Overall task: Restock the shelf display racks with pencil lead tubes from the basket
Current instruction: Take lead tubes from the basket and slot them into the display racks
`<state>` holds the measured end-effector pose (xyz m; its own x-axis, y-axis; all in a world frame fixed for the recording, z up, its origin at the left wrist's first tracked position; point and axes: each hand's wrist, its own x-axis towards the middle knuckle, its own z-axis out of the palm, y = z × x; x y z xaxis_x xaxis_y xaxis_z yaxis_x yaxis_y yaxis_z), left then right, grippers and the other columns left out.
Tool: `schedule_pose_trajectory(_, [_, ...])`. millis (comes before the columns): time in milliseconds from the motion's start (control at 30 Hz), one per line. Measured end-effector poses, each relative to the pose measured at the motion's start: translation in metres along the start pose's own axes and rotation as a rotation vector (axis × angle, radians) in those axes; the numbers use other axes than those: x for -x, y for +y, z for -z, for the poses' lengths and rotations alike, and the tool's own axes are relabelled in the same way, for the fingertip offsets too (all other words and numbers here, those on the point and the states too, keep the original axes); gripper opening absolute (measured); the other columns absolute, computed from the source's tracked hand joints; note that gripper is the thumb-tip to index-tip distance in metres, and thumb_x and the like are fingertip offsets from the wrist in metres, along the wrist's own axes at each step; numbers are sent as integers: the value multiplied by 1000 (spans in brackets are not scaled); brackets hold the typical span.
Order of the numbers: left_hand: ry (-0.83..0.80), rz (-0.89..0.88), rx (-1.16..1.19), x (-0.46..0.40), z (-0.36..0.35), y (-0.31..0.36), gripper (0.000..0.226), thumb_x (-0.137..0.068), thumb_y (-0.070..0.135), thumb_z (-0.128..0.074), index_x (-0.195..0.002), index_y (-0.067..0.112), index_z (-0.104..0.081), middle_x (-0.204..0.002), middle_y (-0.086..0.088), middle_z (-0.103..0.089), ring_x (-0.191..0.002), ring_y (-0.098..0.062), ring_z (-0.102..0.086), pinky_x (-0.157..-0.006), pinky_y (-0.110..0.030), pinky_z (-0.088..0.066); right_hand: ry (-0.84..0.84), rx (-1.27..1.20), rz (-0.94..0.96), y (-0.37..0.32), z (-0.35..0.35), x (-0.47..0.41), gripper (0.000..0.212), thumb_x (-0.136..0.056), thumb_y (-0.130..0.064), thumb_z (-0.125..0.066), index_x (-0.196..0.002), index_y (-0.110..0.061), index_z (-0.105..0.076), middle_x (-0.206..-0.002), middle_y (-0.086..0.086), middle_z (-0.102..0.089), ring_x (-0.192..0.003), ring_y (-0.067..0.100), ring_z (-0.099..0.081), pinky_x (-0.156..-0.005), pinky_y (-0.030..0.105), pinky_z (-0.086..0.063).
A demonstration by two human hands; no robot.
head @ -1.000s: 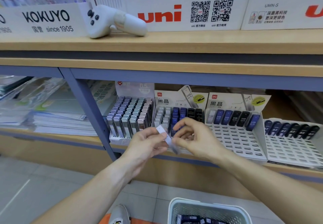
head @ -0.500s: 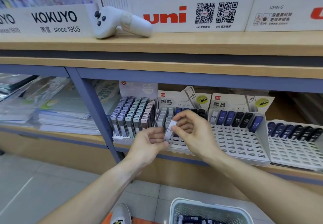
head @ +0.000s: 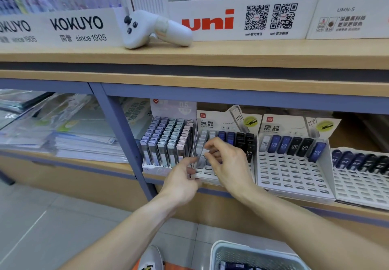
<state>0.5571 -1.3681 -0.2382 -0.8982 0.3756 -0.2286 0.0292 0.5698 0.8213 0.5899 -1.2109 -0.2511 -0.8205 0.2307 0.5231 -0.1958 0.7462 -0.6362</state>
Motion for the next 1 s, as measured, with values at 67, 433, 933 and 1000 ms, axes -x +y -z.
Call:
schedule_pose_trajectory(67, [-12,-5,-21,-2,-1,-1,64,-92,10,-67,-147,36,-47,-115,8,-59,-111,-18,-61,-94,-30,-51,-10,19,9,1,-2,0,21,-91,-13,-73,-105,-25,-62,-88,-8,-69,-79,11,-68,-71,39,-59])
schedule_pose_trajectory(433, [-19,36,-33,-6,-2,-7,61,-91,16,-70,-146,28,-45,-107,9,-63,-107,-15,-63,-92,-29,-49,-224,179,65,-3,1,6,47,-93,-8,-64,-137,-25,-59,-114,-3,-55,-92,20,-63,-80,40,-56])
schedule_pose_trajectory(933, [-474,-242,-475,39,-69,-2,29,-100,45,-58,-124,30,-62,-111,10,-65,-102,-9,-61,-86,-26,-45,-677,223,-310,33,113,140,31,-93,-44,-68,-117,-23,-67,-104,-10,-73,-91,1,-65,-85,24,-54])
schedule_pose_trajectory(1000, [-584,-265,-540,47,-92,-12,33,-101,43,-56,-130,27,-60,-116,7,-65,-104,-10,-59,-89,-25,-44,-769,272,-335,44,124,172,35,-95,-45,-65,-122,-24,-65,-110,-10,-71,-97,4,-65,-89,28,-54])
